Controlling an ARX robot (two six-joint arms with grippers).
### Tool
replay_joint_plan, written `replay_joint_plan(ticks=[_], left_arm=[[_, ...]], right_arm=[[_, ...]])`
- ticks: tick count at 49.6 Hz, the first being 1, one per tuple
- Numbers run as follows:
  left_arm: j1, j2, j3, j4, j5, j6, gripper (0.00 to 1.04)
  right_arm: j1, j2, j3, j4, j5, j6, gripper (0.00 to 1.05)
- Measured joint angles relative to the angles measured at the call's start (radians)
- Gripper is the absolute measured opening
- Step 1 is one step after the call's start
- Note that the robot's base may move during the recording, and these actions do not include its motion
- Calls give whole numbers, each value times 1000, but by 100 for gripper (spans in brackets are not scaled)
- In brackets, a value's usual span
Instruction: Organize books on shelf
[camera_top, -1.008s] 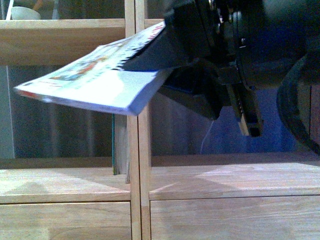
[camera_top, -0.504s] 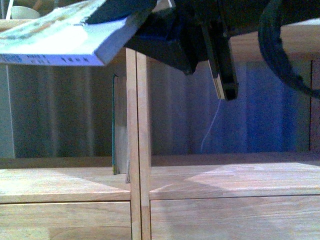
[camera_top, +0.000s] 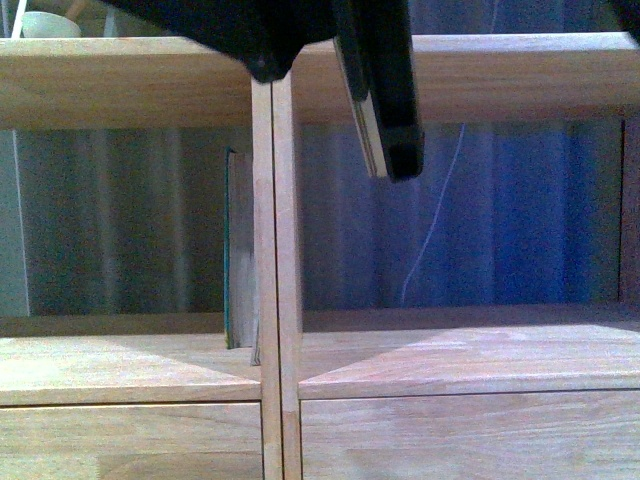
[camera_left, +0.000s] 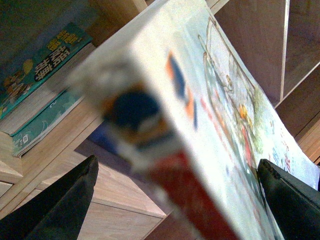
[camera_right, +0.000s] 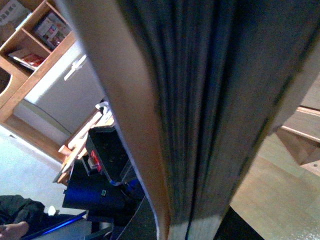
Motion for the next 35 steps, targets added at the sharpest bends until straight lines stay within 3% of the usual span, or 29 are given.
replay_joint_plan(ticks=[9,30,35], left_arm=[[-1,1,0,10,-8,-6,97],[2,-4,0,24,-20,-39,28],[-1,-11,0,21,-22,-80,16]], right_arm=[[14,0,-11,-3,5,-10,7],[-8,10,-19,-3,13,-10,7],[-19,19,-27,0,15,-9,7]])
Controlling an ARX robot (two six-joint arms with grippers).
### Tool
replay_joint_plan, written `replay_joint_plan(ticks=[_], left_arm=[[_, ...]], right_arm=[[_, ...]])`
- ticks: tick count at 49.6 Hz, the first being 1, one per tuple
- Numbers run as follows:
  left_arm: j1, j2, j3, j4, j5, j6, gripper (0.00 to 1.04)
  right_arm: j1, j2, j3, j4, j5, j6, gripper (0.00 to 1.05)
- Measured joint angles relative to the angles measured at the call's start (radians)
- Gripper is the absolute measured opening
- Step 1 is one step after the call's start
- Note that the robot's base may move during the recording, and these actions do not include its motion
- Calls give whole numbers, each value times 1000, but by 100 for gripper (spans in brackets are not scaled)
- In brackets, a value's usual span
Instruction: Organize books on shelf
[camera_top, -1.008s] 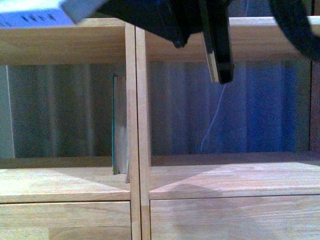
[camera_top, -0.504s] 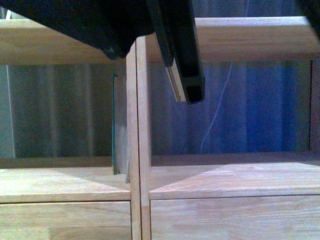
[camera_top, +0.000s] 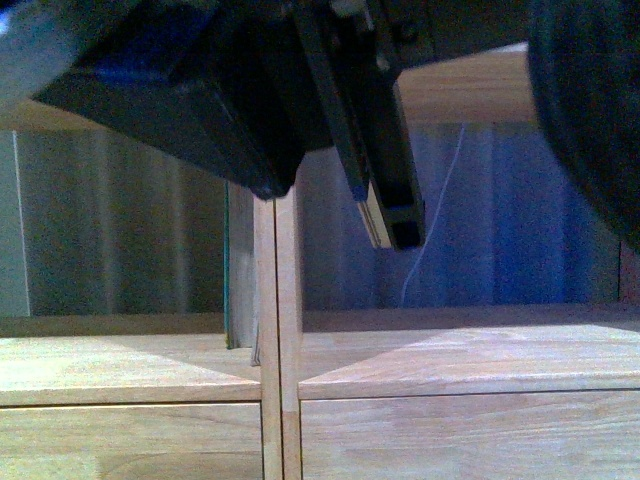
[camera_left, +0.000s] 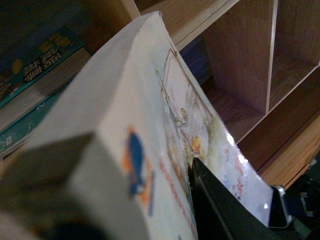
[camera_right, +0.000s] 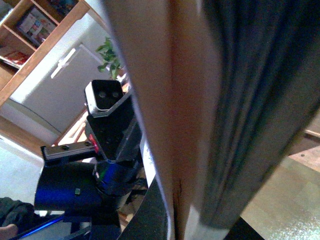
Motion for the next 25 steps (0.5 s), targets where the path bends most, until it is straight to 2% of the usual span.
replay_joint_plan(ticks=[7,18,25], left_arm=[[0,-5,1,-3,1,-35,8],[2,-13,6,-31,-3,-43,7],[33,-15,34,-106,-2,17,7]], right_arm=[[-11,8,-5,8,-1,8,7],[-23,12,-6,10,8,18,7],[-75,18,-8,67,79,23,32]])
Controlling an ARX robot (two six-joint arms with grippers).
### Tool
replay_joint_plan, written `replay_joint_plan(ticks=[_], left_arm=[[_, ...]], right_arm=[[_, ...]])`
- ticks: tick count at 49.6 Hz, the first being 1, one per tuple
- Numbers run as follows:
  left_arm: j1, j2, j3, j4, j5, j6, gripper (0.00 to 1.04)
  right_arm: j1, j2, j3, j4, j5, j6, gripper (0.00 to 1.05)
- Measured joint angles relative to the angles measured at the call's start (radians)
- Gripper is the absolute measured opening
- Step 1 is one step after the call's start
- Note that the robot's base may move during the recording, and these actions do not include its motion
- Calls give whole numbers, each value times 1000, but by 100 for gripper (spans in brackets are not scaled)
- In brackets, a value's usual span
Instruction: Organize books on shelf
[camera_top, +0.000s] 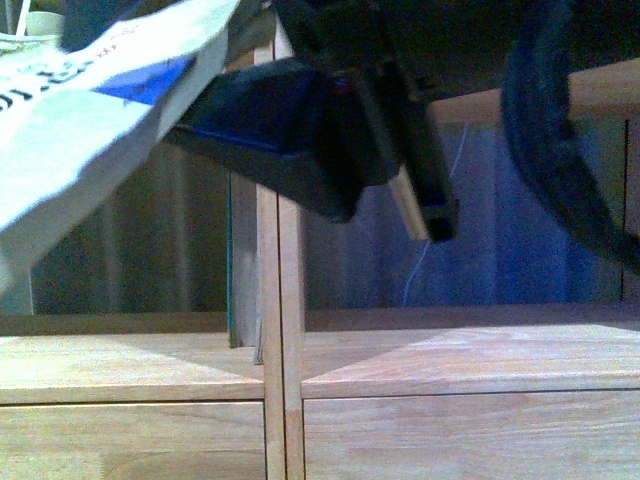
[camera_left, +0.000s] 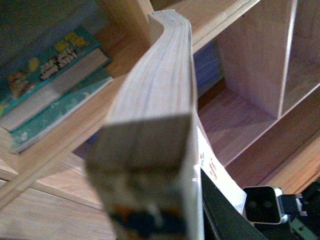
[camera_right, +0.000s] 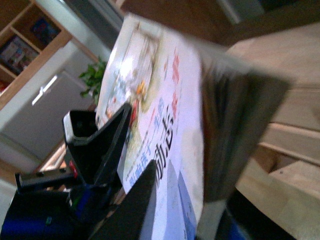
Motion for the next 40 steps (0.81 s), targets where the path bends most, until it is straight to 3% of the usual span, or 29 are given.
replay_joint_plan(ticks=[6,10,17,21,25,33,40], left_arm=[[94,7,52,-96,10,132,7],[146,14,86,-132,5,189,7],[243,15,166,-224,-5,372,7],[266,15,178,-254,-24,477,7],[288,21,179,-267,-34,586,7],[333,51,176,-259,-48,806,7],[373,124,172,-187,-56,962,7]], right_arm=[[-110,4,3,56,77,-2,56],[-167,9,8,73,121,-29,66],[-299,48,16,108,324,-205,91],[-360,69,16,127,399,-270,99],[-431,85,16,127,470,-315,97],[-571,91,5,110,484,-322,98],[-587,90,3,96,459,-355,96]])
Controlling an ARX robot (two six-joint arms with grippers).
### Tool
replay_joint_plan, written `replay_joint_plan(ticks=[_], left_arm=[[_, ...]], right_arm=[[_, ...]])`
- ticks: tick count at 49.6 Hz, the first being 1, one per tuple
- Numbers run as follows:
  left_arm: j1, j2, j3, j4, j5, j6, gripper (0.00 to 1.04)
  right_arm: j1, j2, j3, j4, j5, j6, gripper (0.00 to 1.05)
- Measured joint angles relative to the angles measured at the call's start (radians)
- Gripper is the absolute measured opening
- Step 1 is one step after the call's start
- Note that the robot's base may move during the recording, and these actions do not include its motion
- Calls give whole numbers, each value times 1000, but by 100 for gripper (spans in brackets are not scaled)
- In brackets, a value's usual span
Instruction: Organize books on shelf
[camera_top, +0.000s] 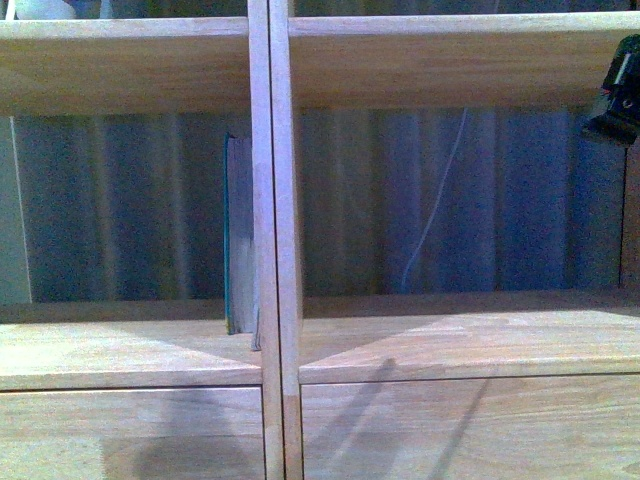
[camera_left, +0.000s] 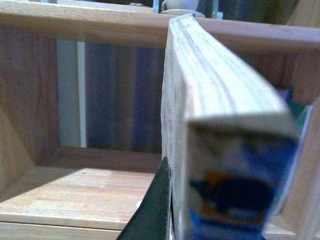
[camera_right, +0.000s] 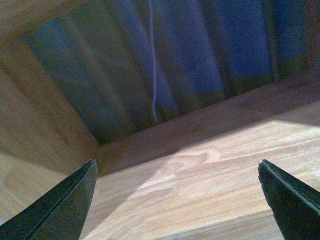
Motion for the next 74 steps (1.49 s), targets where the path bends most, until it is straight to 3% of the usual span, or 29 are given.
replay_joint_plan(ticks=[5,13,26,47,74], left_arm=[[16,55,0,46,-6,55,7],[16,218,17,172,-35,113,7],[-142,466,212,278,-125,111,7],[-374,863,626,116,-274,110,7],[-512,1173,1088,-97,-389,233,7]], right_arm=[[-1,-32,-56,4,-45,-119,84],[-40,-159,-320,128,-92,-306,54],[-64,-329,-623,248,-101,-347,3],[-64,-565,-862,245,-101,-349,3],[-64,-834,-967,81,-102,-349,3]])
